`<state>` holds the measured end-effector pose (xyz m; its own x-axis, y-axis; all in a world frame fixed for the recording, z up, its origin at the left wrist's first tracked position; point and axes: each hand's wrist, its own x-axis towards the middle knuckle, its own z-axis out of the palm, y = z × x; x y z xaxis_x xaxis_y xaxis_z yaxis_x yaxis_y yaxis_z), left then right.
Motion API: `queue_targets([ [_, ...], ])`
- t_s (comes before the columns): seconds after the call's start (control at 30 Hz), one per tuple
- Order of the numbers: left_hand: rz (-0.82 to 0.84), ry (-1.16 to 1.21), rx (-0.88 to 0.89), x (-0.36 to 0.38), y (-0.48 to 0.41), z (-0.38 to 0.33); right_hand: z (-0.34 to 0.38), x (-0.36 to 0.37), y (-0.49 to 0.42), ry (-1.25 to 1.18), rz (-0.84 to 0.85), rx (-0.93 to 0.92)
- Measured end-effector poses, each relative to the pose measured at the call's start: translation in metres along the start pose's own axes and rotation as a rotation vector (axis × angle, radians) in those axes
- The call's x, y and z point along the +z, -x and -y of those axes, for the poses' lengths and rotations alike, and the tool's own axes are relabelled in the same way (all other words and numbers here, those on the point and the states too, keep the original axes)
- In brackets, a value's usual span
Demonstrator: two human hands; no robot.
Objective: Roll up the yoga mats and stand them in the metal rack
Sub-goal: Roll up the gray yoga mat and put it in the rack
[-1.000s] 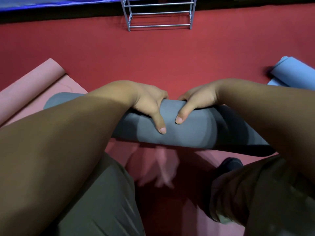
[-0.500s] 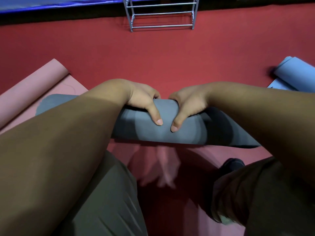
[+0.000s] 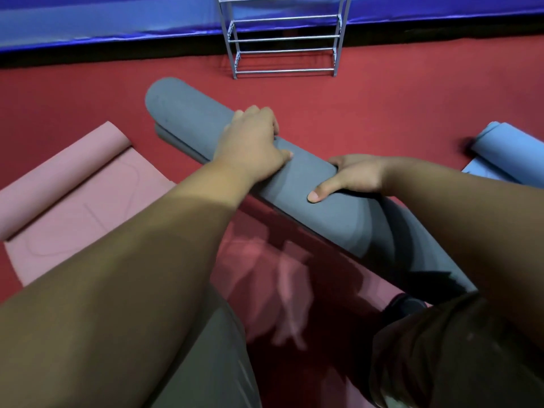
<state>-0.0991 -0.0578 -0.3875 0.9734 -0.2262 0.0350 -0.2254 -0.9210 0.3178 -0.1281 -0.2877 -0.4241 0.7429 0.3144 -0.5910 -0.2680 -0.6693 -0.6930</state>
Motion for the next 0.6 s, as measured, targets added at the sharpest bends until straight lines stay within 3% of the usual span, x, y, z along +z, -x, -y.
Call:
queue_targets([
  [0.1,-0.074,0.068,-0.277,-0.004,0.002,-0.008,0.0,-0.001,-0.002,-0.067,-0.041,-0.009],
  [0.23,0.054,0.194,-0.601,-0.006,0.004,-0.001,0.0,0.0,-0.007,-0.094,-0.08,-0.01],
  [0.33,0.146,0.417,-0.81,-0.008,0.005,0.009,0.001,0.002,-0.005,-0.113,-0.081,-0.04],
  [0.5,0.086,1.194,-0.887,-0.003,0.005,0.027,0.01,0.008,0.001,-0.133,-0.1,-0.087],
  [0.6,0.034,1.304,-0.829,-0.014,0.012,0.018,0.015,0.013,0.005,-0.108,-0.107,-0.096],
])
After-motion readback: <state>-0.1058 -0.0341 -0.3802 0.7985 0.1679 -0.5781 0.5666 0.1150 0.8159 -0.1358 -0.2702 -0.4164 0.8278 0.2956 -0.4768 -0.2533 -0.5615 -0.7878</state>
